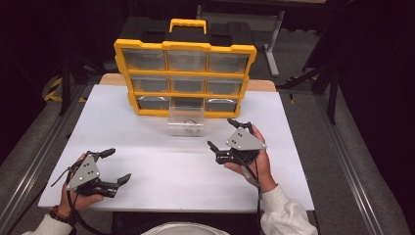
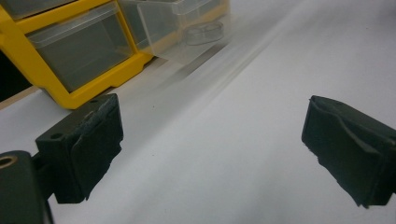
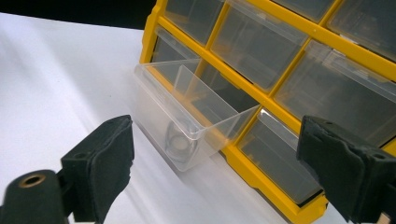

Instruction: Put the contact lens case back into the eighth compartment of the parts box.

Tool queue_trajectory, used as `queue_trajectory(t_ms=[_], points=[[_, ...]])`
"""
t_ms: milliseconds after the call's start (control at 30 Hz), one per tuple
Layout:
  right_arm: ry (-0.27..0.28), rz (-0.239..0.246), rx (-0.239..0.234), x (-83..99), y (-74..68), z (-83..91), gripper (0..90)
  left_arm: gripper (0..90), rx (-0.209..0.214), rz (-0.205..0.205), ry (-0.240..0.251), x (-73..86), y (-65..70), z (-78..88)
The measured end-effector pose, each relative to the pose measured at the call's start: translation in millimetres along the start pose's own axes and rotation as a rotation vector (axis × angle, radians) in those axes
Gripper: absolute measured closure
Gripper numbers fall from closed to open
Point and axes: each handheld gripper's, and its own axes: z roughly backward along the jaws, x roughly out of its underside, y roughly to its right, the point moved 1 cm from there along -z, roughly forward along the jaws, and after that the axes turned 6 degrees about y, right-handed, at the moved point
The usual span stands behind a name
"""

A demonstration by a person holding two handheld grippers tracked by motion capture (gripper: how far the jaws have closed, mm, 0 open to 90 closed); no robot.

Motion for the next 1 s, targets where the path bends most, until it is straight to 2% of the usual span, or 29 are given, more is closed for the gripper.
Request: queue_trajectory(t_ms=[167, 300, 633, 833, 1000], points=[[-0.006, 0.025, 0.001, 3.3, -3.3, 6.3, 12.5, 6.4, -0.001, -0.004, -0.001, -0.2, 0.3, -0.1], [-0.006, 0.024, -0.001, 7.9, -6.2, 11.5, 12.5, 6.4, -0.001, -0.006, -0.002, -0.5, 0.8, -0.3], [-0.045, 0.041, -0.018, 25.7, -15.9, 18.5, 12.7, 6.4, -0.002, -0.003, -0.003, -0.6, 1.2, -0.6], [-0.071, 0.032, -0.032, 36.7, -18.7, 24.1, 12.6, 6.1, -0.003, -0.005, -0.005, -1.1, 1.7, -0.2], [-0.092, 0.021, -0.019, 49.0, -17.6, 32.4, 12.7, 5.8, -0.008, 0.005, 0.000, -1.1, 1.1, 0.3]])
